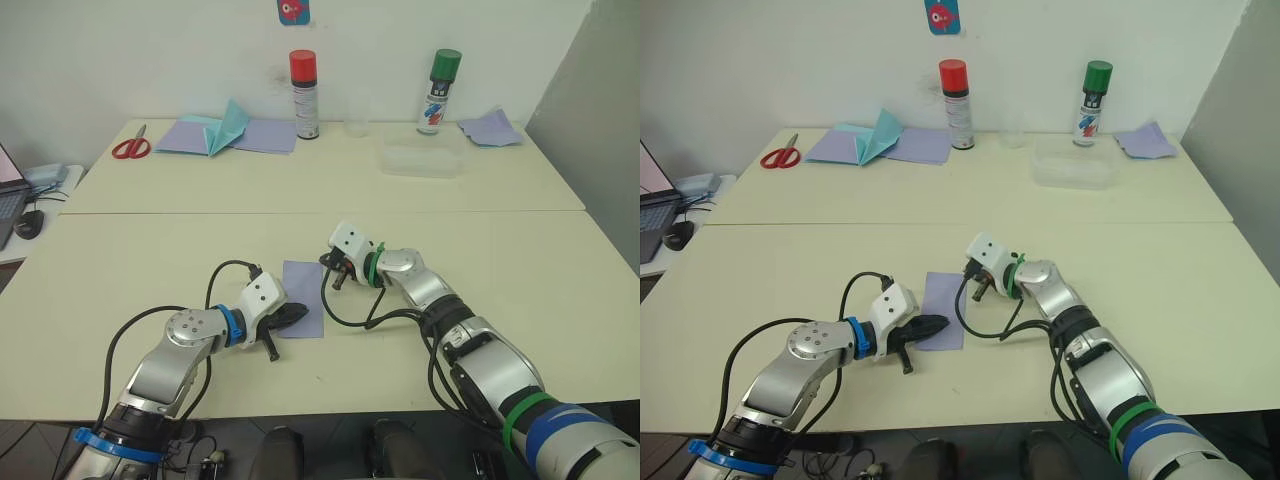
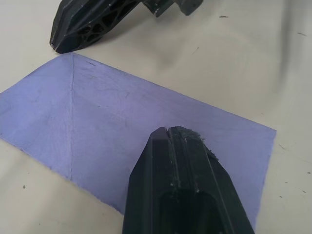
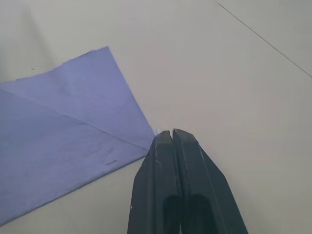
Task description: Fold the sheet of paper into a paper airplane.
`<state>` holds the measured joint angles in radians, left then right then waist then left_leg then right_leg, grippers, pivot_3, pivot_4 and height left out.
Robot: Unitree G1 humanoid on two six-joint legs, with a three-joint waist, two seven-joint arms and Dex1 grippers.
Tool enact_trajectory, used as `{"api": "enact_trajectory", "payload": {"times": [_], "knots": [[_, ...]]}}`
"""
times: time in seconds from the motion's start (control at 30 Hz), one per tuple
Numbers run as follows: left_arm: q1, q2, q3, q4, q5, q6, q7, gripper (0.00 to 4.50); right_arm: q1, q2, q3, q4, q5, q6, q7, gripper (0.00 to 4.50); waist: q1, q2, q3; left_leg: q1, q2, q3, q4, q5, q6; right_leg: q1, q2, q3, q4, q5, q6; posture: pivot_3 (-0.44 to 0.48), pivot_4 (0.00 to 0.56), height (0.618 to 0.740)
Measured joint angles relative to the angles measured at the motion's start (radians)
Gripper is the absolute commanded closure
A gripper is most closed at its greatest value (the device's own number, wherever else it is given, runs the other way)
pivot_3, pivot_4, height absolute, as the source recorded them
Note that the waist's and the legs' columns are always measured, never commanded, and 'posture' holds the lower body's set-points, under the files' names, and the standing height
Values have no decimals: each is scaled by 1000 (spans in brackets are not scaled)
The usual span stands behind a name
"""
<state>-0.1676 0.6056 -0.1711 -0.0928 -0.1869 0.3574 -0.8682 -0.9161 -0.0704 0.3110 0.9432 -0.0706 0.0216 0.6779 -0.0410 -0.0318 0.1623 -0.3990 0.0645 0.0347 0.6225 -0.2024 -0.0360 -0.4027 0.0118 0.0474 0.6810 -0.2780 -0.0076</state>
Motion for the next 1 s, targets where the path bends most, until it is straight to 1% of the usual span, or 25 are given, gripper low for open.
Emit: {"api": "enact_trajectory", "payload": {"times": [0.2,0.3,0.4,0.5,0.67,0.83,1.0], "knots": [[1,-3,-2,2,0,-12,-1,4500,16,-3,-50,12,15,-45,13,4480,1,0,0,-2,0,0,0,0,0,-1,0,0,0,1,2,0,150,740],[-1,-3,-2,3,0,-16,-11,4500,64,-31,-76,-64,39,-58,56,4480,2,1,1,-3,0,1,-2,0,0,-2,-1,0,-1,2,4,0,150,740],[-1,-4,-1,3,0,-17,-16,4500,123,-75,-70,-210,53,-46,129,4480,4,1,1,-2,-1,1,-4,0,0,-2,-1,0,-1,2,4,0,150,740],[-2,-8,1,4,0,-18,-15,4500,204,-115,-33,-368,51,8,191,4480,7,1,1,-2,-1,0,-5,0,0,-2,-1,0,-2,1,3,0,150,740],[-10,-12,2,12,0,-20,-16,4500,289,-123,29,-490,38,88,217,4480,9,1,1,-2,-1,0,-6,0,0,-2,-1,-1,-2,1,3,0,150,740],[-17,-14,0,23,2,-30,-17,4500,316,-116,75,-572,31,147,234,4480,9,1,1,-1,-1,0,-6,0,0,-2,-1,-1,-2,1,3,0,150,740],[-17,-14,-1,25,4,-36,-18,4500,314,-124,105,-598,10,170,235,4480,9,1,1,-1,-1,0,-6,0,0,-2,-1,-2,-2,1,3,0,150,740]]}}
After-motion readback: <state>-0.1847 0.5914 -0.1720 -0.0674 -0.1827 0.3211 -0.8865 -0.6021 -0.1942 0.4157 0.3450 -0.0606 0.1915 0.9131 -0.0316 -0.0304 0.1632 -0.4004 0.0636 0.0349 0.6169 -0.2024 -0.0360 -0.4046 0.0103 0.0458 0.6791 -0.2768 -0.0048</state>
